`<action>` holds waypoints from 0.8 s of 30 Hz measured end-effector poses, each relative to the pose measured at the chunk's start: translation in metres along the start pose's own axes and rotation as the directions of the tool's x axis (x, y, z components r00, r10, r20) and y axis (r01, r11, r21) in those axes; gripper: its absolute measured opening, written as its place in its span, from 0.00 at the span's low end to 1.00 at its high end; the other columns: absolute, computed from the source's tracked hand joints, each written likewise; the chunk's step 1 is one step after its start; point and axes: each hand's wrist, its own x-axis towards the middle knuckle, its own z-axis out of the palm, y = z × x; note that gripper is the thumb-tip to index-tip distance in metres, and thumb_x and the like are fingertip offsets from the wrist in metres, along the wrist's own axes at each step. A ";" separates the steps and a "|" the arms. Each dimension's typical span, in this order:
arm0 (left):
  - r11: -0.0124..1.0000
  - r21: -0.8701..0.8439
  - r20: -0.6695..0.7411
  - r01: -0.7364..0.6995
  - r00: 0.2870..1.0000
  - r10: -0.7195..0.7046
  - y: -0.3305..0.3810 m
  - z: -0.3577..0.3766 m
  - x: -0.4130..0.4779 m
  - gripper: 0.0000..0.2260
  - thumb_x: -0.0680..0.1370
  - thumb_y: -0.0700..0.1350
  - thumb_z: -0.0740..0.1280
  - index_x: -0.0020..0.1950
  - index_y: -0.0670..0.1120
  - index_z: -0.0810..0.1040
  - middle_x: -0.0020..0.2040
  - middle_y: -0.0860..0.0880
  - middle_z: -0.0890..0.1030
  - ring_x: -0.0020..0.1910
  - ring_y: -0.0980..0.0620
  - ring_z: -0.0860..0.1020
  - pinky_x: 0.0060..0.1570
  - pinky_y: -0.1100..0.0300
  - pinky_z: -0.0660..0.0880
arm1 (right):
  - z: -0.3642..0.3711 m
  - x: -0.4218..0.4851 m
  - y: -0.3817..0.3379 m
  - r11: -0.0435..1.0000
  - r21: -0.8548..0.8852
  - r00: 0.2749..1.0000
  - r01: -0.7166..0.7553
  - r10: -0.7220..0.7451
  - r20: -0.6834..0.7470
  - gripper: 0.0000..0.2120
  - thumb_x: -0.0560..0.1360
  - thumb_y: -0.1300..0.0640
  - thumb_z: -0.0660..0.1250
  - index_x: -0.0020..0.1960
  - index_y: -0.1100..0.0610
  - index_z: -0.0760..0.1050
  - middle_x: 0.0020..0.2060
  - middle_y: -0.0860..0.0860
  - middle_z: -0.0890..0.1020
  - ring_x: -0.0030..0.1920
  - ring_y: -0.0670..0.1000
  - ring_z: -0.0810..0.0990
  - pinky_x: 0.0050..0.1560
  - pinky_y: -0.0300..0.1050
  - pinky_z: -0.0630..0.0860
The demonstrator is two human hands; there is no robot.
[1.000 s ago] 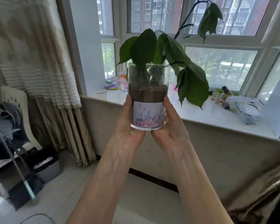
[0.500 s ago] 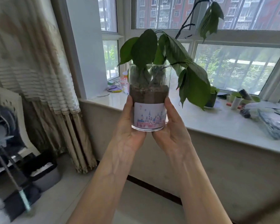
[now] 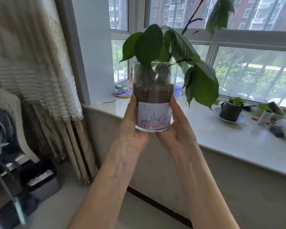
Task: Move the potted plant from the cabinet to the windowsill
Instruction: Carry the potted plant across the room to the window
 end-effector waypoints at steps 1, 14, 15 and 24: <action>1.000 0.008 0.008 0.003 1.000 -0.004 0.006 -0.004 0.009 0.26 0.80 0.55 0.63 0.76 0.45 0.72 0.73 0.39 0.76 0.73 0.38 0.73 0.66 0.38 0.71 | 0.001 0.010 0.003 0.998 -0.060 0.999 0.017 -0.020 -0.044 0.28 0.79 0.53 0.66 0.77 0.59 0.68 0.58 0.55 0.82 0.57 0.54 0.82 0.66 0.55 0.76; 0.985 0.145 0.108 0.096 0.988 -0.112 0.118 -0.042 0.127 0.18 0.81 0.55 0.61 0.62 0.45 0.79 0.70 0.38 0.78 0.66 0.38 0.76 0.61 0.42 0.75 | 0.022 0.151 0.056 0.988 0.092 0.992 0.126 -0.124 -0.028 0.21 0.81 0.54 0.63 0.73 0.59 0.73 0.66 0.60 0.81 0.67 0.61 0.79 0.74 0.64 0.68; 0.983 0.147 0.109 0.112 0.986 -0.128 0.124 -0.044 0.133 0.17 0.81 0.55 0.61 0.60 0.45 0.80 0.68 0.38 0.79 0.64 0.38 0.77 0.59 0.43 0.76 | 0.023 0.158 0.059 0.984 0.120 0.991 0.134 -0.132 -0.022 0.22 0.81 0.55 0.64 0.73 0.60 0.73 0.68 0.61 0.80 0.69 0.61 0.78 0.73 0.63 0.68; 0.953 0.080 0.093 0.292 0.950 -0.299 0.133 -0.057 0.190 0.17 0.81 0.54 0.63 0.61 0.44 0.81 0.61 0.39 0.84 0.54 0.41 0.82 0.49 0.44 0.82 | 0.017 0.191 0.064 0.957 0.181 0.969 0.225 -0.201 -0.143 0.18 0.80 0.56 0.64 0.43 0.62 0.89 0.57 0.62 0.86 0.65 0.61 0.81 0.71 0.62 0.70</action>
